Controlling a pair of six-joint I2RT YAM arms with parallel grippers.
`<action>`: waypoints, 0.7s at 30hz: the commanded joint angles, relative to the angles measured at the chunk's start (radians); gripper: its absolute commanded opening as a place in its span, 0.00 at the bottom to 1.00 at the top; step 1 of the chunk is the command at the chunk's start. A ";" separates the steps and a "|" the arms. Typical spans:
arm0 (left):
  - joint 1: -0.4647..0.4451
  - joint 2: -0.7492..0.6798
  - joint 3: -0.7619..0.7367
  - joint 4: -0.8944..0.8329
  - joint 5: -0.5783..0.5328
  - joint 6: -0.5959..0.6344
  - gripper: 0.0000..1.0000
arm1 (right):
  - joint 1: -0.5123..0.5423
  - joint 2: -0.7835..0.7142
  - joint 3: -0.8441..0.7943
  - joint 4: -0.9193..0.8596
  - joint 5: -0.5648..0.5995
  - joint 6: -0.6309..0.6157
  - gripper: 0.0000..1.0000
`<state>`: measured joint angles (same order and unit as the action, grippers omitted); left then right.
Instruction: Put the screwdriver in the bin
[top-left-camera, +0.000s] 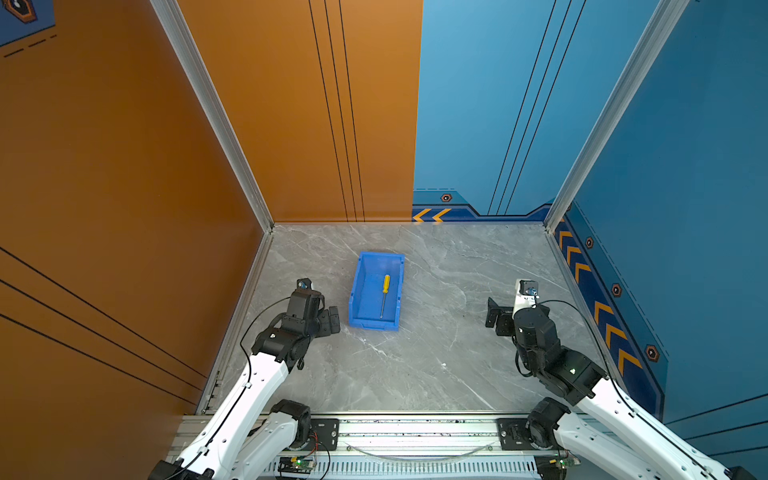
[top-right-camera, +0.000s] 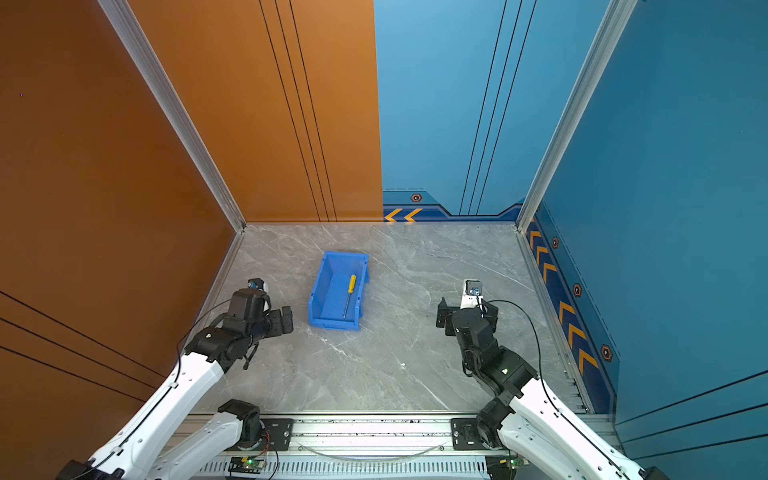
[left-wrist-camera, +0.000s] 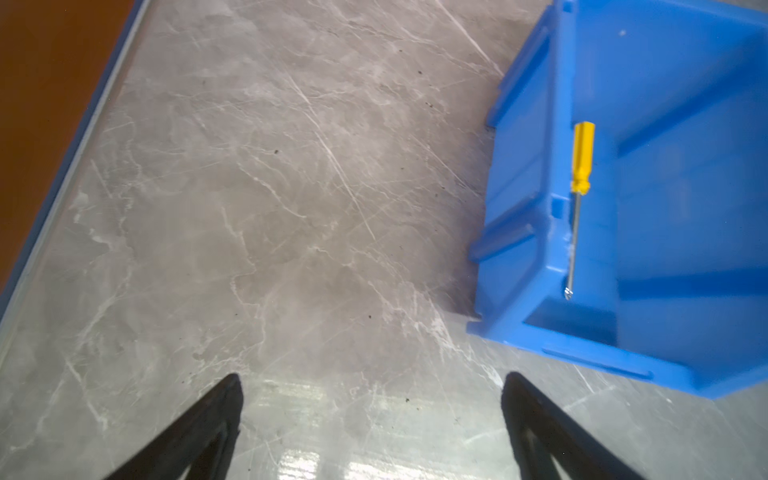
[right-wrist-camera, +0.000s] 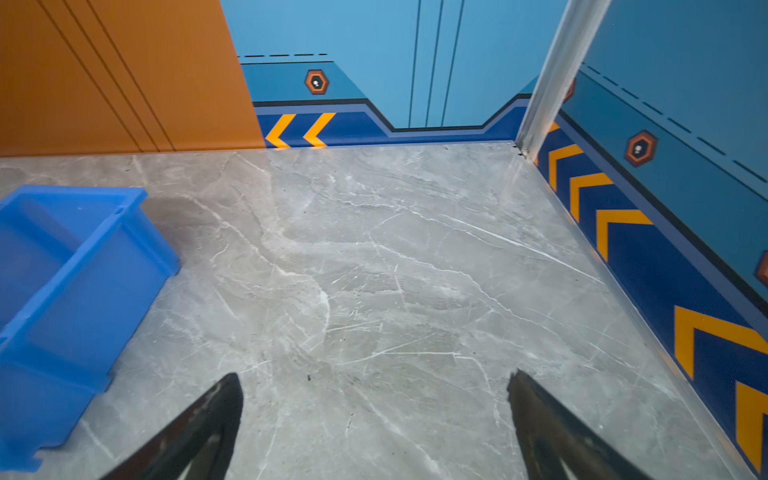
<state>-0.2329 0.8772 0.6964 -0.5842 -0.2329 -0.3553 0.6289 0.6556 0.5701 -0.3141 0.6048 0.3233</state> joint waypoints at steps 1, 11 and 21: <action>0.038 0.018 -0.029 0.088 -0.061 0.012 0.98 | -0.057 -0.054 -0.086 0.070 0.049 -0.010 1.00; 0.059 0.052 -0.263 0.595 -0.102 0.294 0.98 | -0.337 0.009 -0.328 0.584 -0.189 -0.194 1.00; 0.118 0.354 -0.296 0.965 -0.074 0.341 0.98 | -0.466 0.528 -0.271 0.949 -0.349 -0.328 1.00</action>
<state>-0.1276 1.1603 0.3611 0.2466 -0.3119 -0.0460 0.1852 1.0920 0.2817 0.4202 0.3130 0.0456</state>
